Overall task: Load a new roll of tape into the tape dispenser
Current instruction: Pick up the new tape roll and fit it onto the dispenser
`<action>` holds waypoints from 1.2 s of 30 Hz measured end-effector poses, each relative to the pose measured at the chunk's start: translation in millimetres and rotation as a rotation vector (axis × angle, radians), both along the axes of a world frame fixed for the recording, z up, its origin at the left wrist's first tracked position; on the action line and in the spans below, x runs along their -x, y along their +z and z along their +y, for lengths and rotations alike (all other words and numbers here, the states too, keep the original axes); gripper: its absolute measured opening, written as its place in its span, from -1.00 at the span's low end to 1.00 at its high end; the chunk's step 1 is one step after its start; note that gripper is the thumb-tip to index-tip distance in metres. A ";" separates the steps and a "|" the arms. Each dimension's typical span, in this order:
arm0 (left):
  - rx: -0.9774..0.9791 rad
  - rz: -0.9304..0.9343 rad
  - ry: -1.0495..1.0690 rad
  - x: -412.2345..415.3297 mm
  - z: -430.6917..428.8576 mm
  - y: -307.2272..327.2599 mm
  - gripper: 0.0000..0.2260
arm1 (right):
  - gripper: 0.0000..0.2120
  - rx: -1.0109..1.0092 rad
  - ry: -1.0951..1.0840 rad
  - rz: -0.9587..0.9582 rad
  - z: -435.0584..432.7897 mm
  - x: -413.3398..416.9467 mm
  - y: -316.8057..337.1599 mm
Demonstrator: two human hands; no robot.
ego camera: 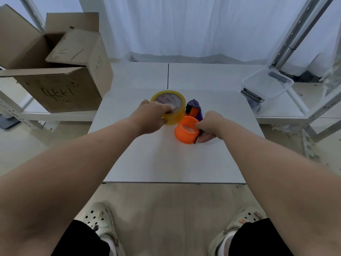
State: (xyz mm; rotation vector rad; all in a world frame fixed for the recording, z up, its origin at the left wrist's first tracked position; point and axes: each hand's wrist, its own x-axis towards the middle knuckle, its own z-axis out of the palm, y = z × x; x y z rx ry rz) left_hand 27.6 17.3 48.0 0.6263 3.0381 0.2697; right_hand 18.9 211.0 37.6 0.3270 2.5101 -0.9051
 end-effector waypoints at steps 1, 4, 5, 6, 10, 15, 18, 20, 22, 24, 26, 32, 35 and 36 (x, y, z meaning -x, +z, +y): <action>0.031 0.002 0.010 -1.8 -2.2 -1.0 -0.70 | -0.93 -0.024 -0.001 0.002 0.8 -1.2 0.1; 0.127 -0.044 0.044 -10.1 -10.8 -3.4 -0.74 | -0.86 -0.037 -0.080 0.045 5.4 0.2 4.2; 0.147 -0.082 0.045 -13.3 -12.9 -4.8 -0.77 | -0.86 -0.021 -0.110 0.061 6.7 0.7 6.2; 0.160 -0.117 0.040 -15.5 -14.3 -7.0 -0.79 | -0.88 -0.013 -0.130 0.079 7.7 0.5 8.6; 0.204 -0.171 0.006 -21.3 -17.9 -13.3 -0.85 | -0.87 0.007 -0.169 0.170 5.2 -4.6 16.5; 0.218 -0.157 -0.080 -25.6 -20.7 -8.9 -0.80 | -0.90 0.049 -0.192 0.309 -2.3 -8.4 23.5; 0.215 -0.174 -0.129 -31.5 -15.8 -4.9 -0.82 | -0.91 0.053 -0.174 0.392 -7.5 -8.5 26.0; 0.236 -0.200 -0.147 -34.5 -13.1 -8.0 -0.81 | -0.86 0.044 -0.153 0.424 -10.6 -7.9 27.3; 0.272 -0.229 -0.121 -33.5 -12.1 -12.9 -0.84 | -0.83 0.018 -0.124 0.437 -13.7 -8.2 29.3; 0.307 -0.217 -0.073 -29.9 -12.0 -15.3 -0.88 | -0.84 -0.011 -0.095 0.446 -16.7 -9.3 30.7; 0.321 -0.211 0.000 -26.3 -12.5 -16.4 -0.83 | -0.85 -0.030 -0.081 0.460 -19.8 -9.8 31.4; -0.266 -0.353 0.315 -12.5 -4.2 1.9 -0.78 | -0.86 -0.027 -0.059 0.524 -26.5 -7.8 27.2; -0.979 -0.541 0.467 -12.8 8.4 24.7 -0.67 | -0.85 -0.002 -0.071 0.563 -29.9 -8.6 28.3; -1.007 -0.561 0.476 -13.9 11.2 28.2 -0.58 | -0.85 0.013 -0.069 0.577 -31.5 -8.9 29.3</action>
